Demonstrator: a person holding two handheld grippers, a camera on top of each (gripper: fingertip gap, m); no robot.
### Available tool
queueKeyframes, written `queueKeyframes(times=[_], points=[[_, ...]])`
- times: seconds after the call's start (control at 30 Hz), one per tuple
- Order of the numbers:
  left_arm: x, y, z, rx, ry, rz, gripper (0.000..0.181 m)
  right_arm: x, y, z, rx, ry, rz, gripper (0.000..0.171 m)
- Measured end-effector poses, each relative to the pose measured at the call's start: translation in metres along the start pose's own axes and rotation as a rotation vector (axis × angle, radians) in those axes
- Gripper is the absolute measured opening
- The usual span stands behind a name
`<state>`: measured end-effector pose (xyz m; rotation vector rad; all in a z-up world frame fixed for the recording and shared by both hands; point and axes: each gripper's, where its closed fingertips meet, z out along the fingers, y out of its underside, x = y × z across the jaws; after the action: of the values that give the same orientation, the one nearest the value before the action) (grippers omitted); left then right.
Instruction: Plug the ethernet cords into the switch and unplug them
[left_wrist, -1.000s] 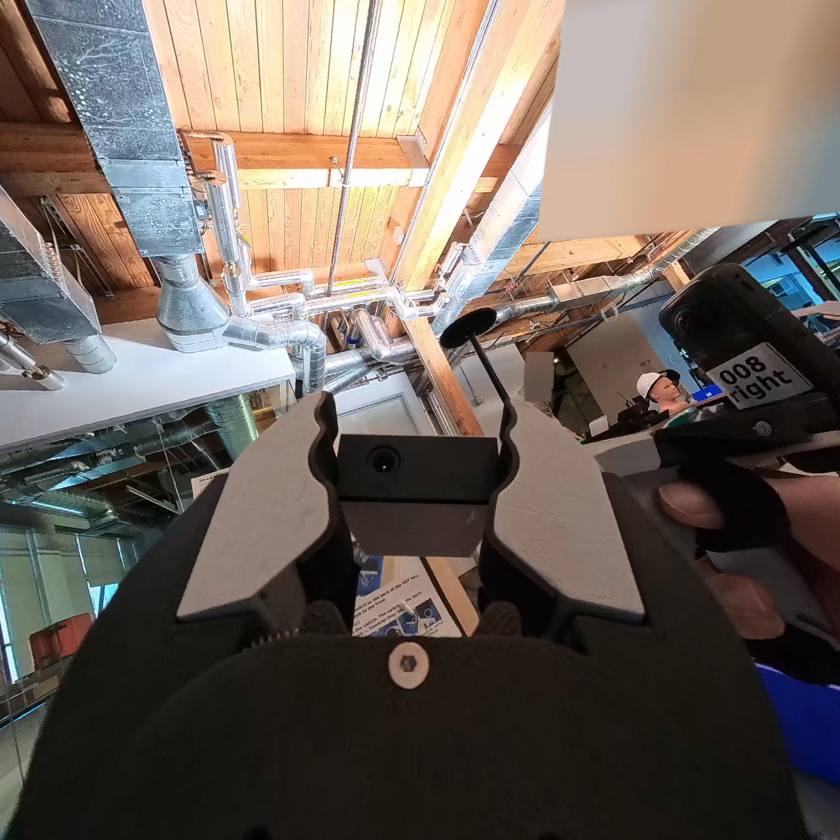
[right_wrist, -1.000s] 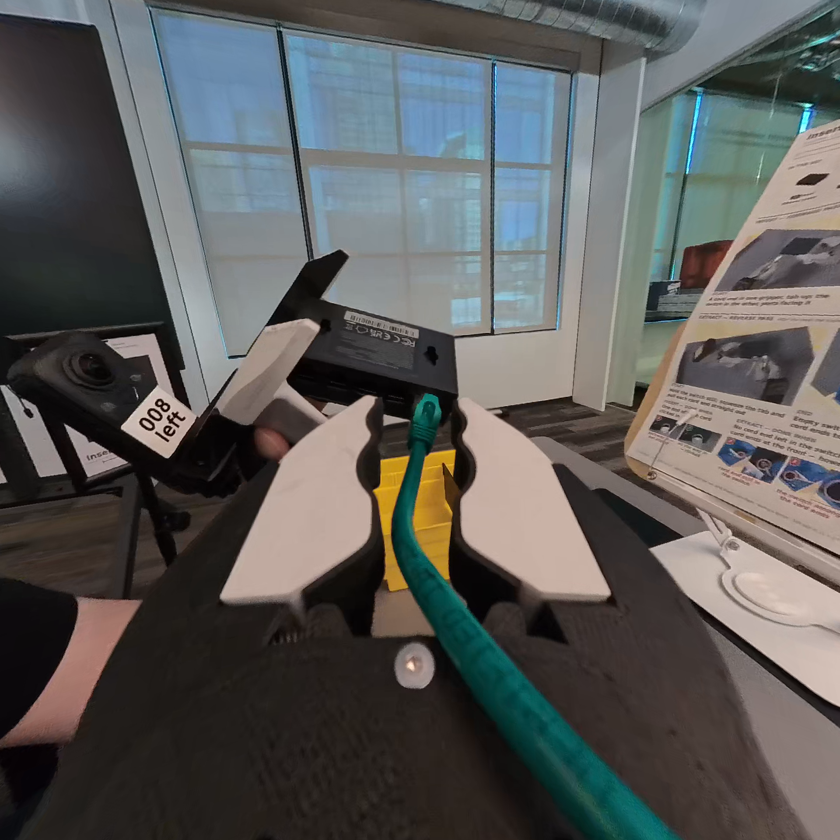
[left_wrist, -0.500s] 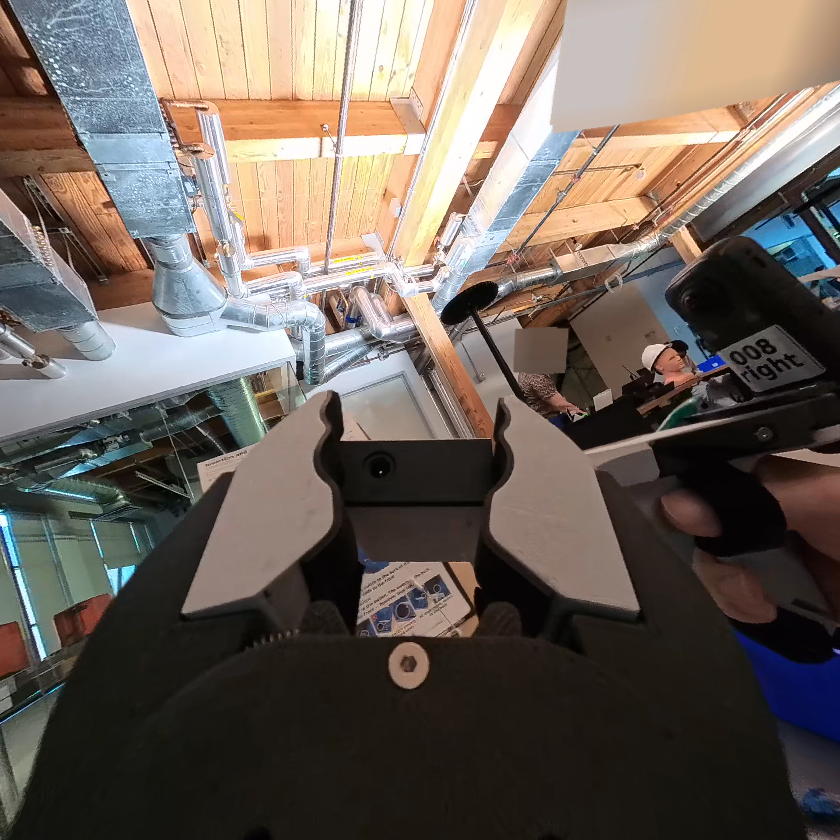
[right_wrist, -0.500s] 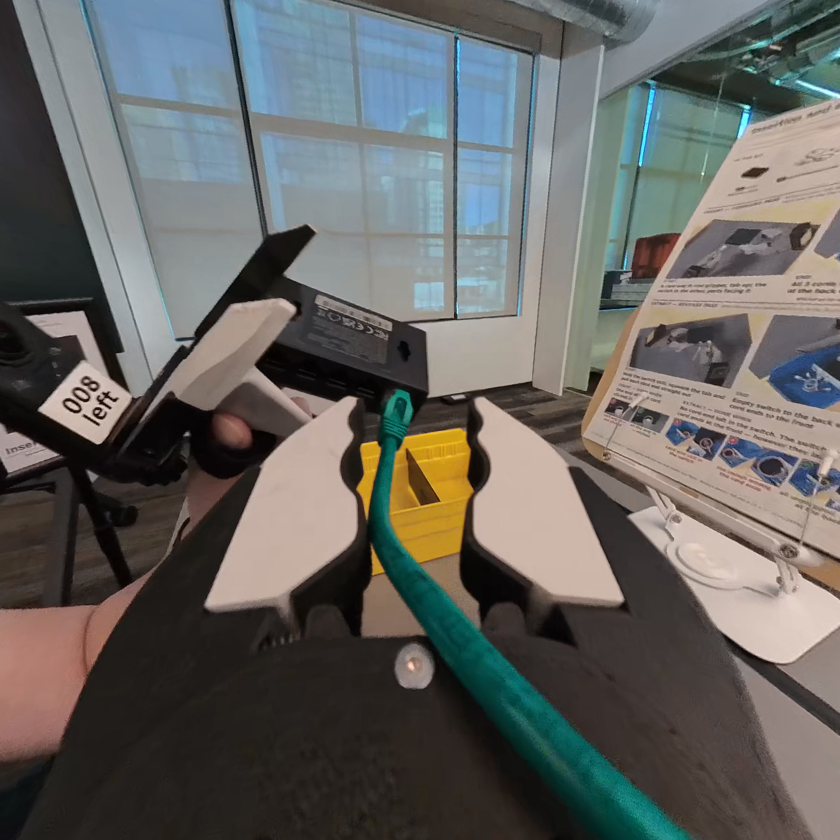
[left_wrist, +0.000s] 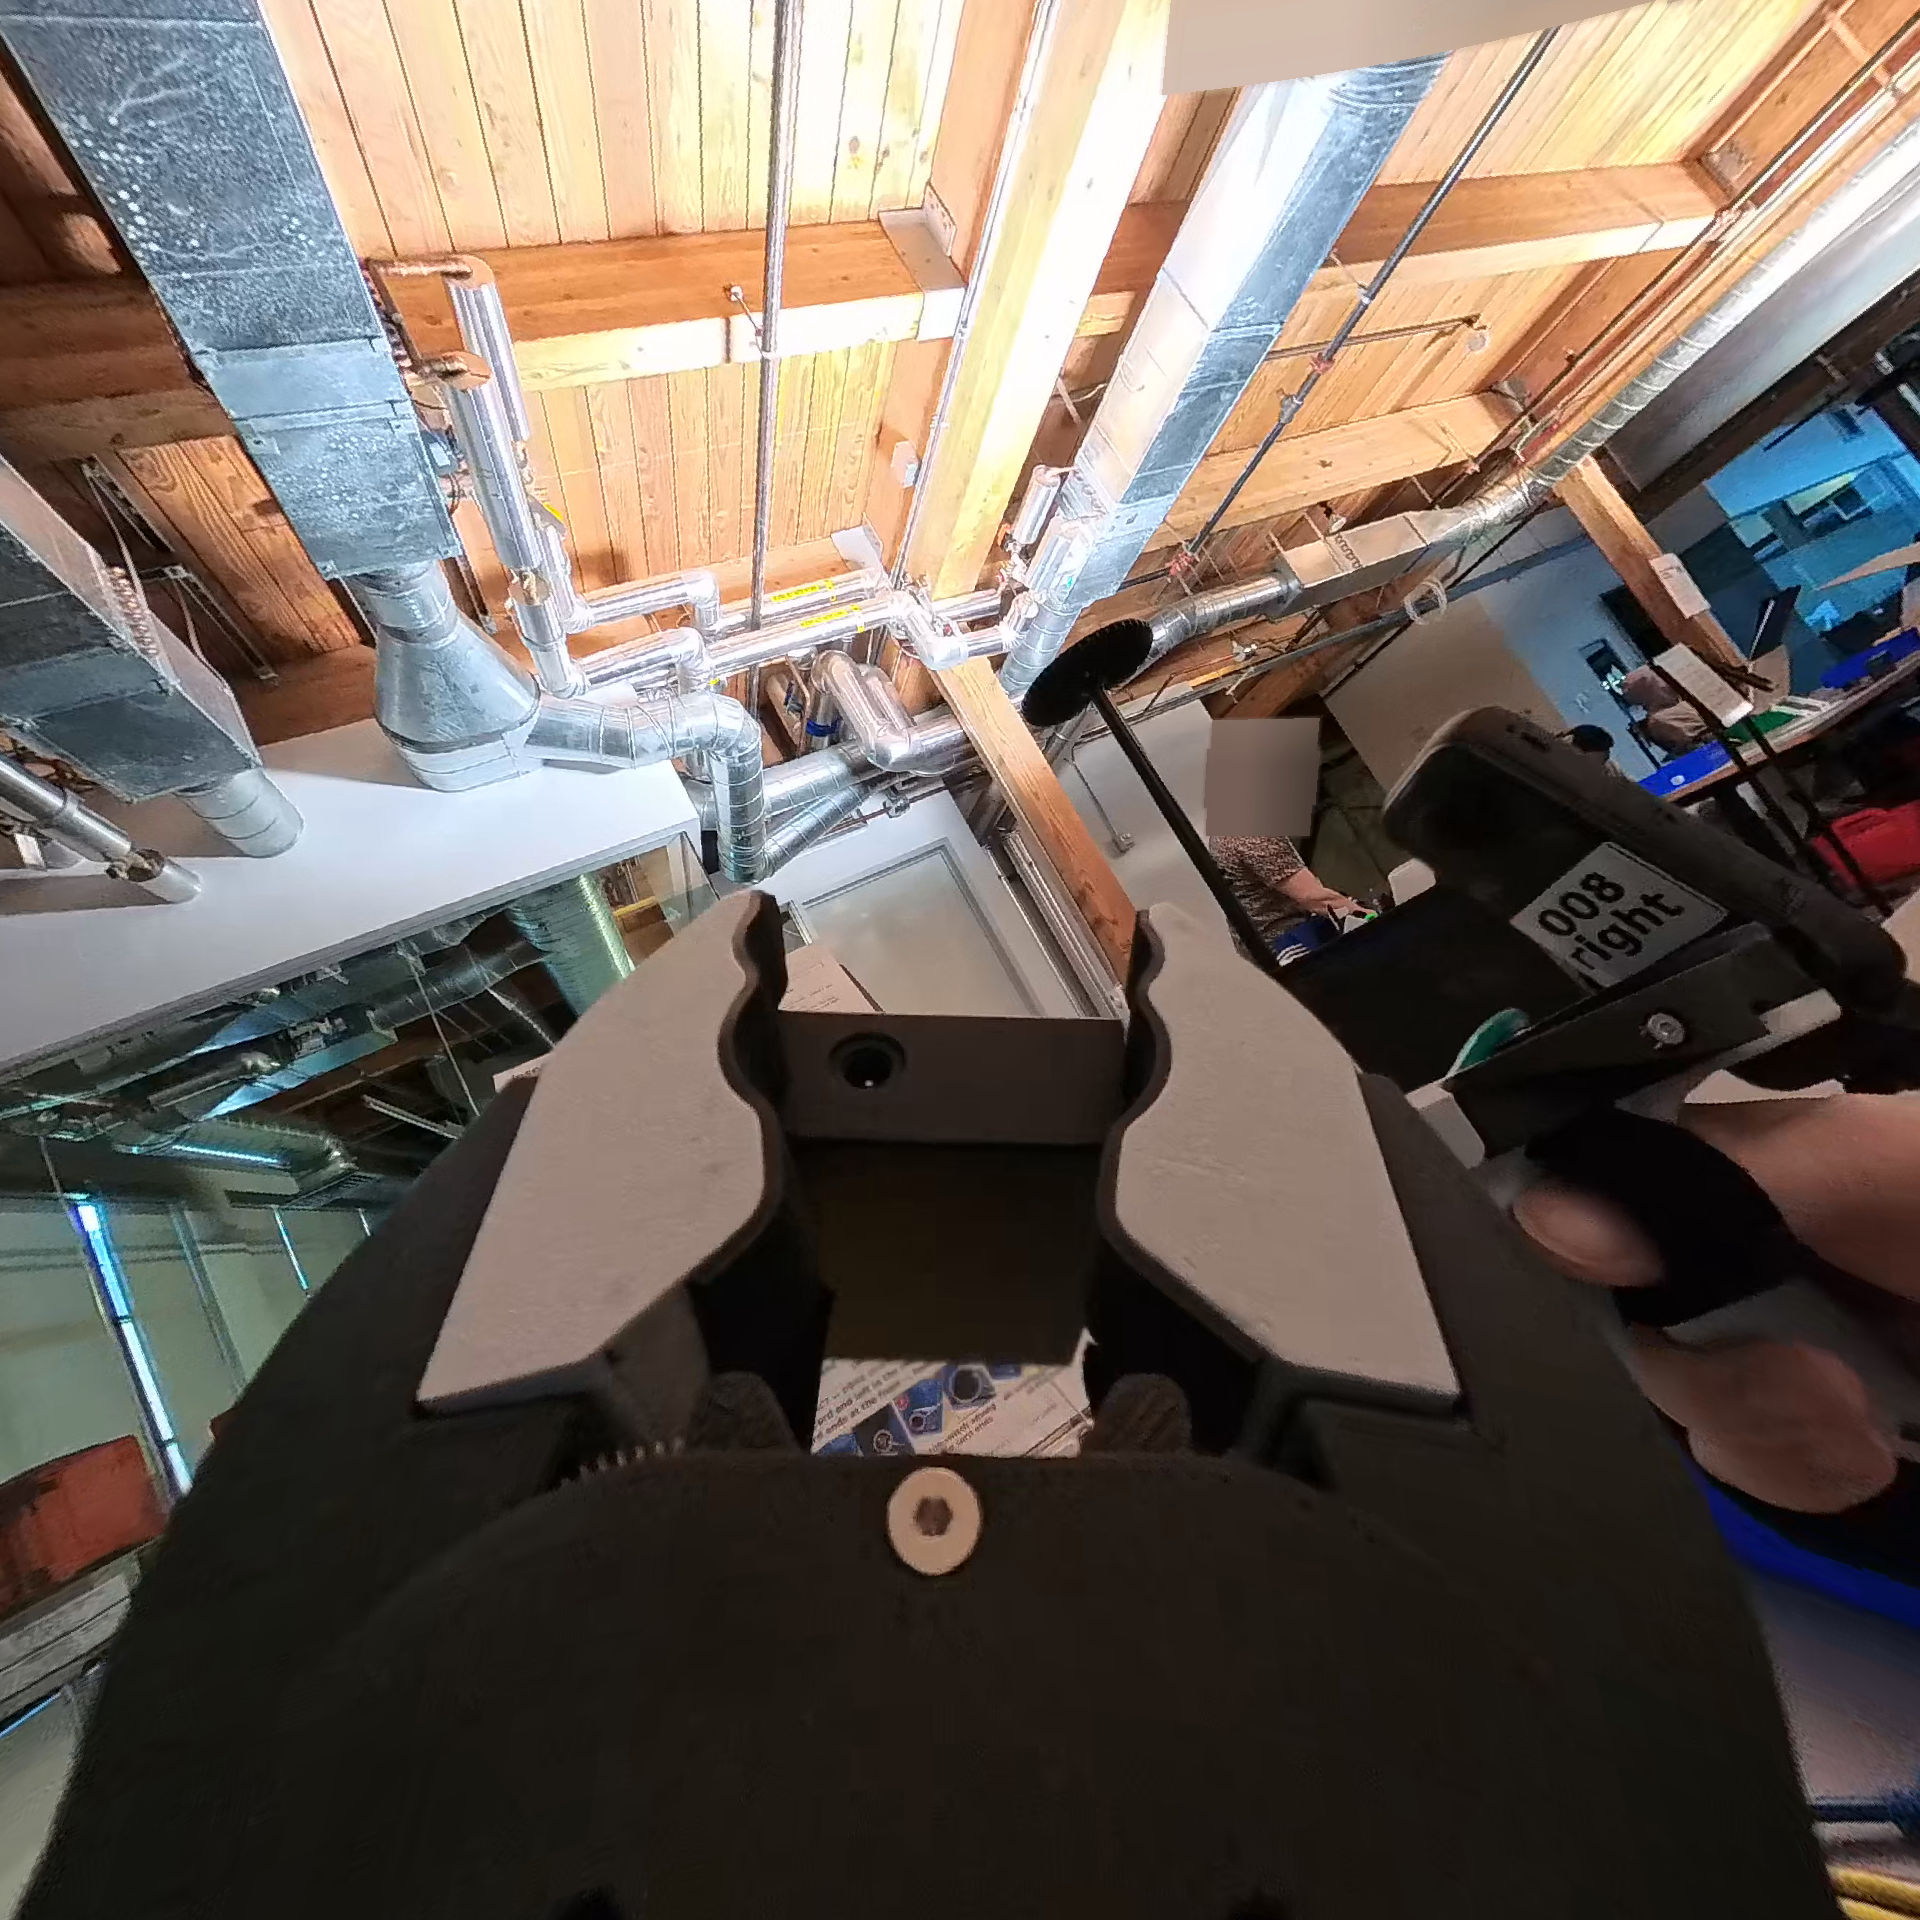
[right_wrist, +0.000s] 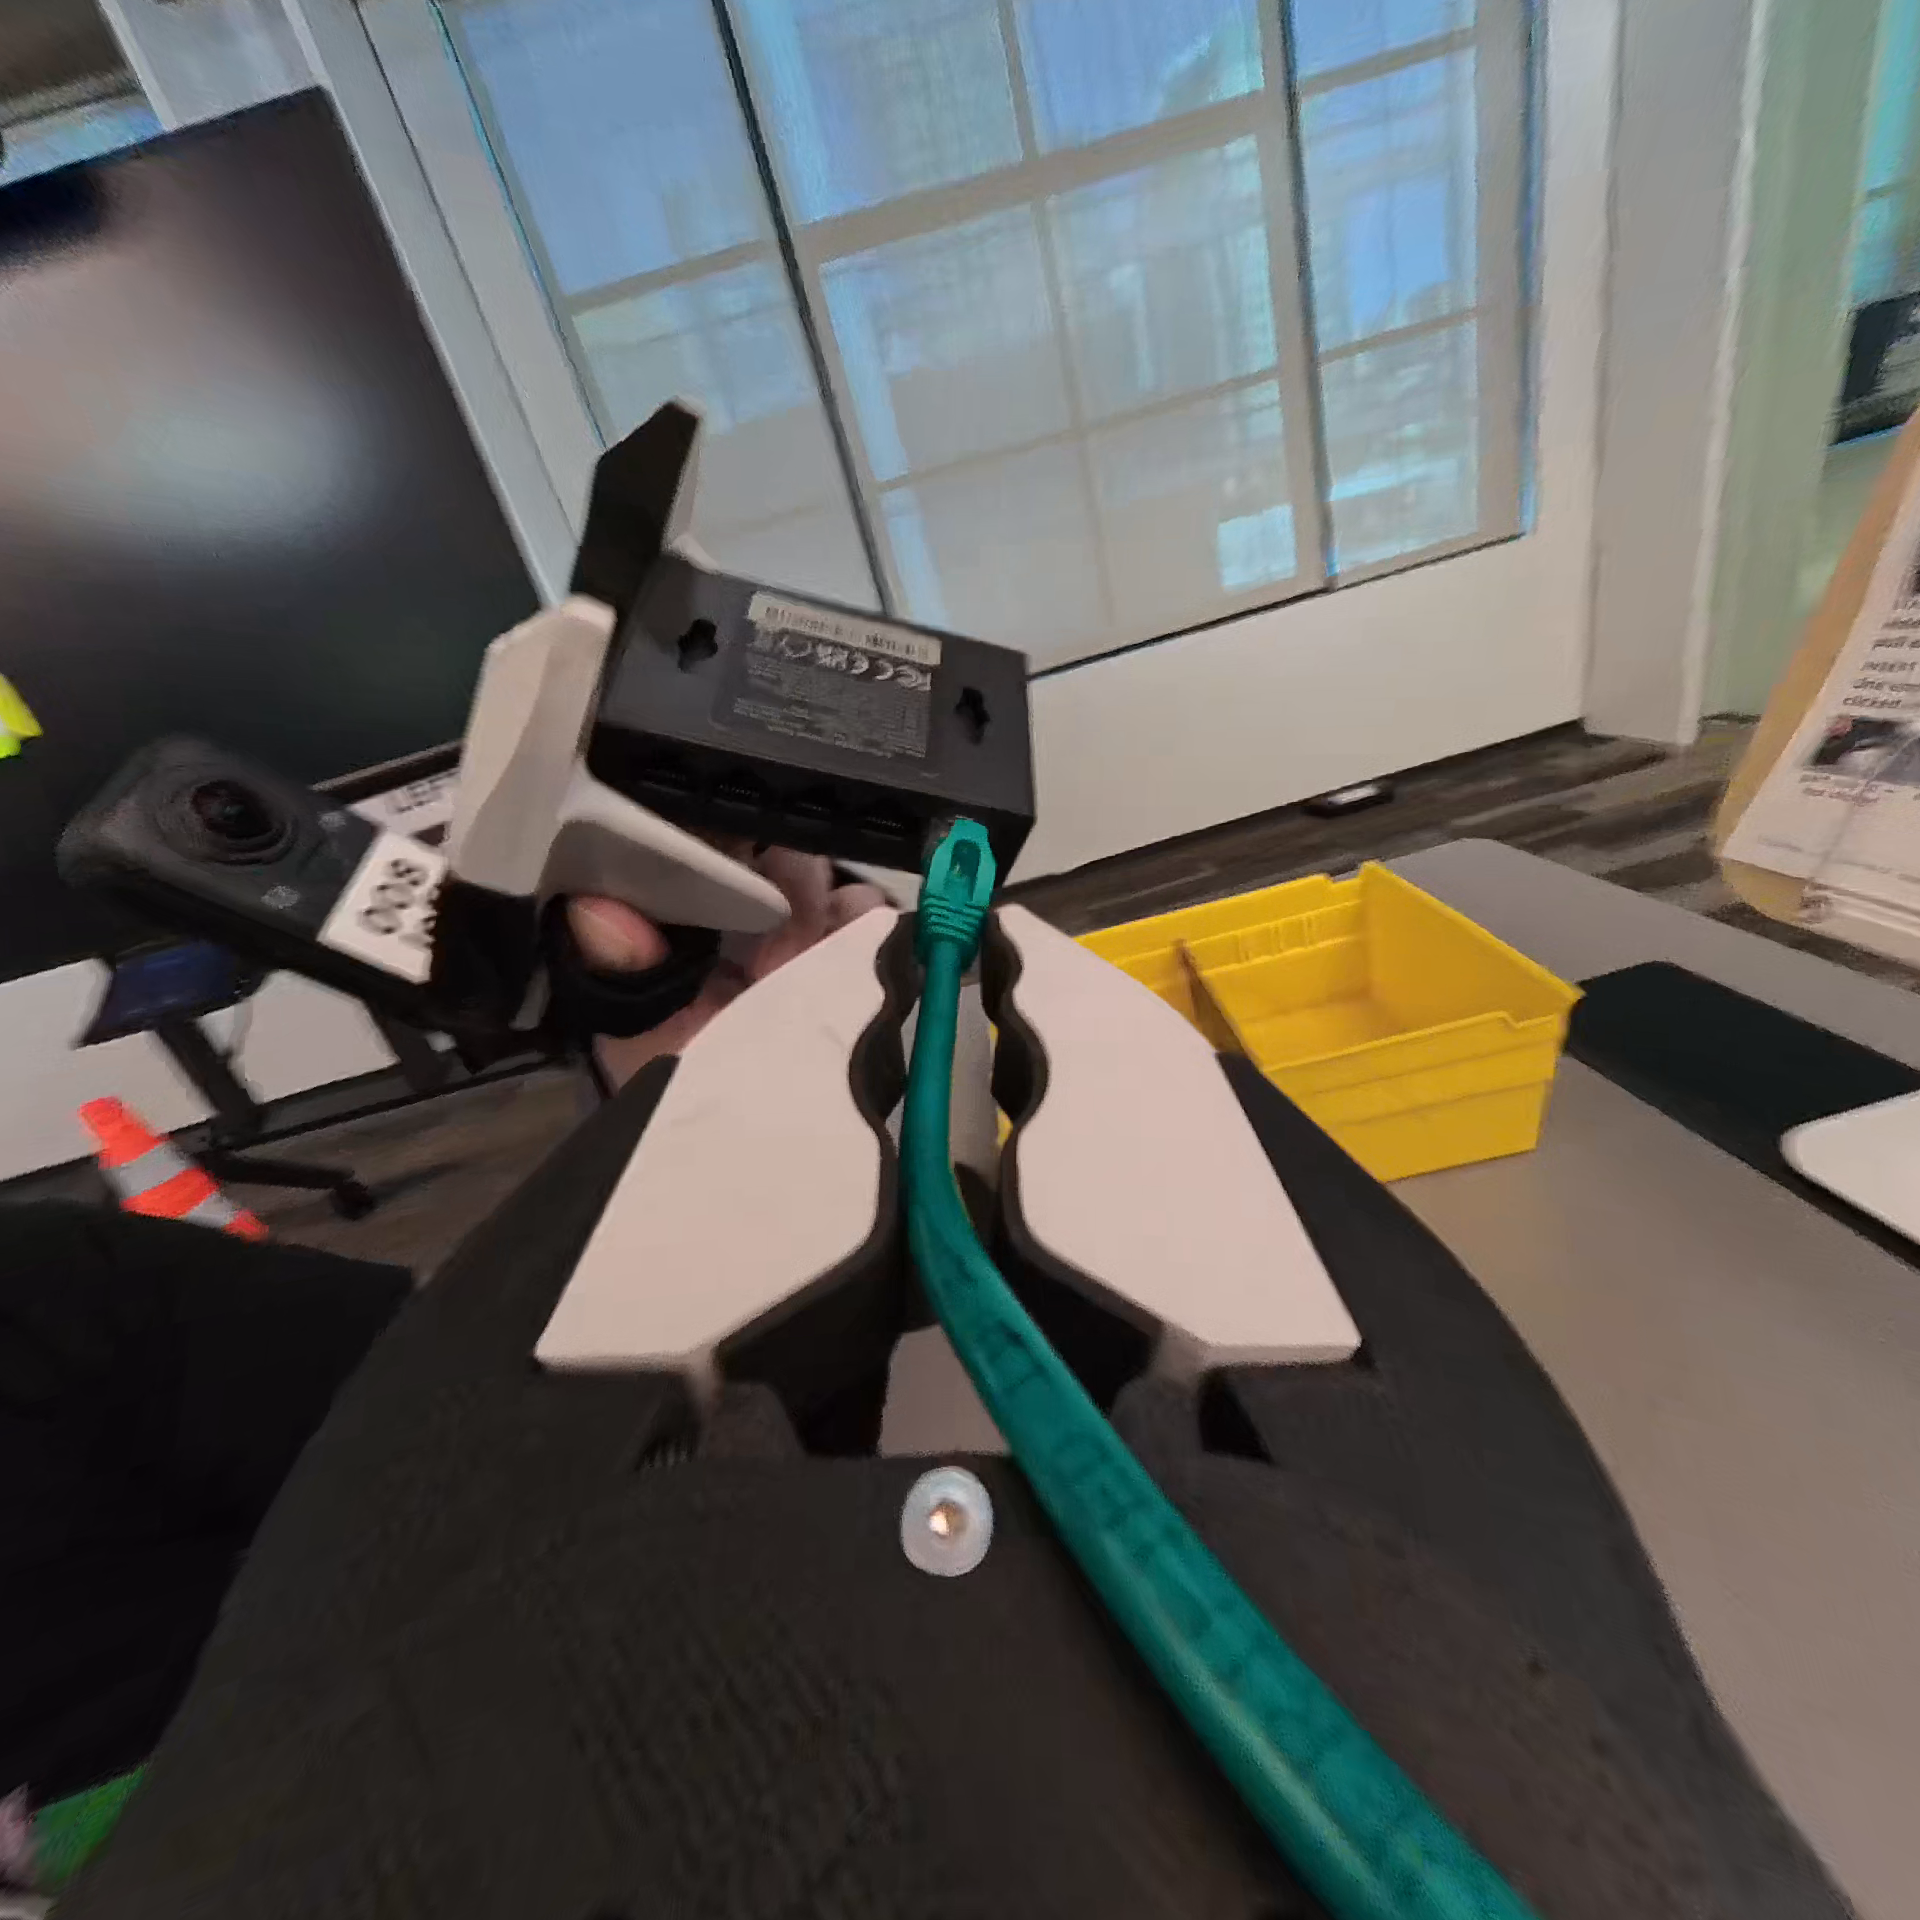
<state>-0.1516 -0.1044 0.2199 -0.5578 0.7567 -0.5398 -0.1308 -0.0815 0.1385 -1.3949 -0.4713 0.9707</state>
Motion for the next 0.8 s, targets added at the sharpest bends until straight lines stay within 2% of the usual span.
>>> queueKeyframes(times=[0.07,0.1,0.2,0.33,0.43,0.47,0.5,0.57,0.6,0.63,0.73,0.8], points=[[0.001,-0.005,-0.002,0.021,0.004,-0.002,0.059,0.000,-0.010,-0.004,0.072,0.034,-0.099,0.012],[0.001,-0.010,-0.004,0.036,0.004,-0.005,0.048,0.001,-0.015,-0.007,0.103,0.072,-0.166,0.012],[0.003,-0.019,-0.007,0.057,0.006,-0.019,0.045,-0.008,-0.033,-0.016,0.200,0.146,-0.362,0.012],[0.007,-0.026,-0.010,0.098,0.003,-0.013,0.048,-0.023,-0.049,-0.029,0.314,0.215,-0.552,0.012],[0.013,-0.022,-0.007,0.080,0.017,-0.009,0.066,-0.034,-0.057,-0.038,0.386,0.245,-0.652,0.012],[0.018,-0.019,-0.005,0.067,0.045,-0.027,0.066,-0.036,-0.059,-0.040,0.400,0.259,-0.690,0.012],[0.023,-0.014,-0.003,0.044,0.075,-0.066,0.062,-0.033,-0.058,-0.038,0.365,0.286,-0.719,0.012],[0.029,0.003,0.002,-0.017,0.114,-0.196,0.033,-0.012,-0.044,-0.027,0.180,0.345,-0.715,0.012],[0.027,0.013,0.004,-0.042,0.108,-0.245,0.028,0.000,-0.036,-0.025,0.094,0.362,-0.691,0.013],[0.023,0.020,0.004,-0.055,0.092,-0.258,0.031,0.008,-0.034,-0.026,0.062,0.366,-0.681,0.012],[0.009,0.030,0.000,-0.131,0.088,-0.205,0.058,0.032,-0.032,-0.035,0.033,0.367,-0.583,0.012],[-0.003,0.029,-0.003,-0.185,0.070,-0.159,0.064,0.042,-0.033,-0.039,0.045,0.368,-0.518,0.012]])
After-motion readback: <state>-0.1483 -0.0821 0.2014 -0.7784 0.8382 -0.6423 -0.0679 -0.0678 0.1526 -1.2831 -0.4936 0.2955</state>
